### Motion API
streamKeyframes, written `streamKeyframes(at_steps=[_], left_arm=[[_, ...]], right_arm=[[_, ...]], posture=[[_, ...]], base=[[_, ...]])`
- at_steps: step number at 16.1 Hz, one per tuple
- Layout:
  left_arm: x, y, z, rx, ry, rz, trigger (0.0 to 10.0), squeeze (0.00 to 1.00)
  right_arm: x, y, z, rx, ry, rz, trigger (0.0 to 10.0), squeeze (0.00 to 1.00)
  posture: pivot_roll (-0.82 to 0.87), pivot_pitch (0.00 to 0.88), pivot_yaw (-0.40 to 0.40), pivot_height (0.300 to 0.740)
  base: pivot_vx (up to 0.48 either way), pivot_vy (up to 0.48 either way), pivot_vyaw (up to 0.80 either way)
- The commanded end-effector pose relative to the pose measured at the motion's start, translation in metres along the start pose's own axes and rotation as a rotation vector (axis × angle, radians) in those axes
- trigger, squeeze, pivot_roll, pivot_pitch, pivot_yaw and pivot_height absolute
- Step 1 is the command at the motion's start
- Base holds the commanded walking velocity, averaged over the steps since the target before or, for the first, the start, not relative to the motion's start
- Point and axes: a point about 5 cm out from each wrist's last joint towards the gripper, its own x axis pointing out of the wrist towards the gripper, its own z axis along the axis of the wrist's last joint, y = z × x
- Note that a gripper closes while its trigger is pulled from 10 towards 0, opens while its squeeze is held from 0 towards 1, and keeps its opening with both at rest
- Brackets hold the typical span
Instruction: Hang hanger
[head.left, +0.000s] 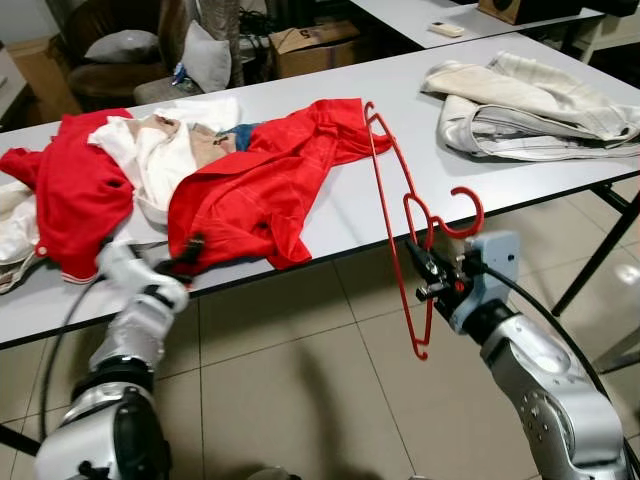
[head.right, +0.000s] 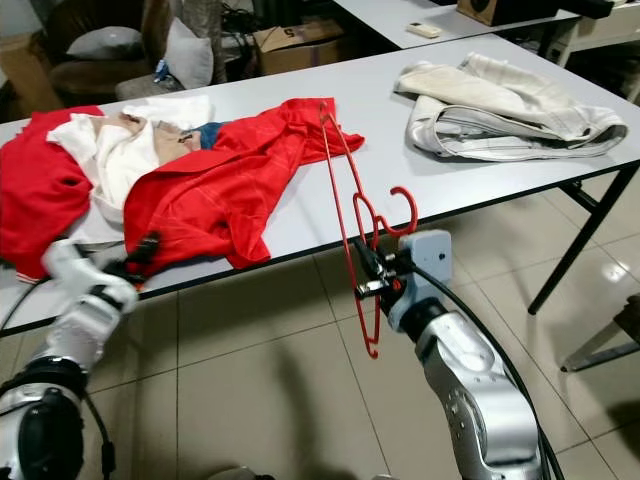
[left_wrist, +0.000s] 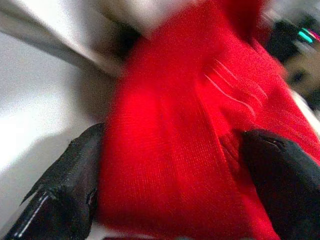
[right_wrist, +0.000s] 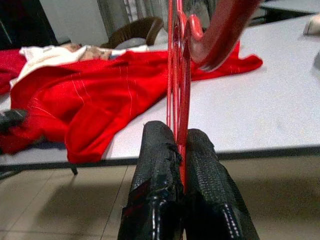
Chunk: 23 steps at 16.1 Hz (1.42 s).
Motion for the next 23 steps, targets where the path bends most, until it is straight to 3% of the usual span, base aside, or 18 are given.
streamKeyframes(at_steps=[1,2,3,4,8,10,13,18,20,23], left_arm=[[-0.002,-0.001,0.001,-0.02,0.005,-0.052,4.1,0.0],[-0.001,-0.003,0.001,-0.054,-0.011,-0.071,1.6,0.0],[-0.001,-0.003,0.001,-0.07,-0.019,-0.075,0.4,0.0],[-0.001,-0.005,0.004,-0.1,-0.043,-0.094,0.0,0.0],[-0.002,-0.007,0.017,-0.143,-0.14,-0.13,0.0,0.0],[-0.003,-0.006,0.014,-0.134,-0.123,-0.13,0.0,0.0],[-0.002,-0.012,0.003,-0.083,-0.058,-0.155,0.0,0.0],[0.0,-0.015,0.006,-0.061,-0.073,-0.138,0.0,0.0],[0.001,-0.014,0.019,-0.01,-0.116,-0.104,0.0,0.0],[0.008,-0.025,0.041,0.2,-0.122,-0.048,0.0,0.0]], right_arm=[[0.001,0.003,0.004,-0.001,-0.012,0.025,10.0,0.0],[0.001,0.001,0.004,-0.008,-0.013,0.021,10.0,0.0],[0.0,-0.001,0.004,0.0,-0.016,0.009,10.0,0.0],[0.0,-0.004,0.007,0.032,-0.035,-0.006,10.0,0.0],[0.004,0.001,0.009,0.041,-0.036,0.031,10.0,0.0],[0.002,-0.004,0.006,0.048,-0.035,-0.003,10.0,0.0],[0.008,0.004,0.009,0.063,-0.042,0.029,10.0,0.0],[0.008,0.0,0.008,0.055,-0.047,0.011,10.0,0.0],[0.011,0.004,0.012,0.053,-0.053,0.033,10.0,0.0],[0.007,-0.006,0.009,0.057,-0.055,-0.024,10.0,0.0]], posture=[[-0.1,0.0,0.124,0.74],[-0.1,0.0,0.133,0.74],[-0.1,0.0,0.134,0.74],[-0.1,0.0,0.134,0.74],[-0.1,0.0,0.126,0.74],[-0.1,0.0,0.131,0.74],[-0.09,0.0,0.124,0.74],[-0.09,0.0,0.122,0.74],[-0.1,0.0,0.126,0.74],[-0.09,0.0,0.132,0.74]], base=[[0.0,0.0,0.0],[0.0,0.0,0.0],[0.0,0.0,0.0],[0.0,0.0,0.0],[0.0,0.0,0.0],[0.0,0.0,0.0],[0.0,0.0,0.0],[0.0,0.0,0.0],[0.0,0.0,0.0],[0.0,0.0,0.0]])
